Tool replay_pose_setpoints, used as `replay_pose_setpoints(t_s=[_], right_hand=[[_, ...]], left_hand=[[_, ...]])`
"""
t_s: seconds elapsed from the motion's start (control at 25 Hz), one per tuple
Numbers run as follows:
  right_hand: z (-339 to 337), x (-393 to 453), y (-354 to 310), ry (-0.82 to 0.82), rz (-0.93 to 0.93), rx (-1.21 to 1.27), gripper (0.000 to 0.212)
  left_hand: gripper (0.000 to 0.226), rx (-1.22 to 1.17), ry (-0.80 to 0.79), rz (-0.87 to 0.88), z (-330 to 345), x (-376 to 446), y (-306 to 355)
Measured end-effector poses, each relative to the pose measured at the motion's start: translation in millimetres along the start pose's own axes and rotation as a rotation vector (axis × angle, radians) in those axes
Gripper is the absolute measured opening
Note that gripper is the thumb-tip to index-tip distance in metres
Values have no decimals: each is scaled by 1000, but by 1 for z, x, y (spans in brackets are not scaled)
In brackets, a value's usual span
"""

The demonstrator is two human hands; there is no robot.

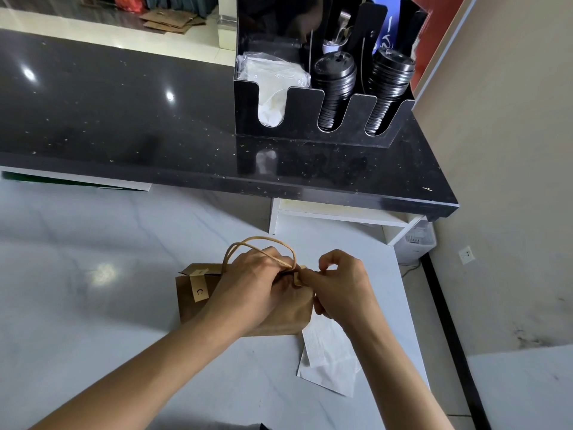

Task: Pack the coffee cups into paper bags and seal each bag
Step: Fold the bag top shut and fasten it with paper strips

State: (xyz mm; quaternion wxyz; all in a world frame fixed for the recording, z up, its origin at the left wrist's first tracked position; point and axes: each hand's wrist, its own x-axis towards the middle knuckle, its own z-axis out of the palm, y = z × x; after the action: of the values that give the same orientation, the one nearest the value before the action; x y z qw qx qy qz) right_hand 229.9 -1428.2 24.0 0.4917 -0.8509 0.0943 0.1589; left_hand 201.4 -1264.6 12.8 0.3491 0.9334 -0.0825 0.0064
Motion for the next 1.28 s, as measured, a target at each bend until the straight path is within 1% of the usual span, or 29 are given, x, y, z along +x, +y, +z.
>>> replay_pose_setpoints(t_s=[0.16, 0.36, 0.44, 0.6, 0.76, 1.12, 1.28], right_hand=[[4, -9, 8, -8, 52, 87, 27], [4, -12, 12, -11, 60, 129, 31], [5, -14, 14, 11, 48, 135, 31], [9, -16, 15, 69, 1, 89, 30], [10, -14, 15, 77, -5, 33, 30], [12, -15, 14, 122, -56, -126, 29], [10, -15, 20, 94, -48, -93, 31]], left_hand=[[20, 9, 54, 19, 3, -4, 3], [19, 27, 80, 31, 4, -4, 4], [19, 29, 86, 35, 4, -4, 4], [21, 12, 66, 18, 5, -3, 3], [25, -1, 58, 19, 4, -4, 4], [22, 50, 56, 25, 5, -2, 2], [18, 62, 73, 38, 5, -4, 1]])
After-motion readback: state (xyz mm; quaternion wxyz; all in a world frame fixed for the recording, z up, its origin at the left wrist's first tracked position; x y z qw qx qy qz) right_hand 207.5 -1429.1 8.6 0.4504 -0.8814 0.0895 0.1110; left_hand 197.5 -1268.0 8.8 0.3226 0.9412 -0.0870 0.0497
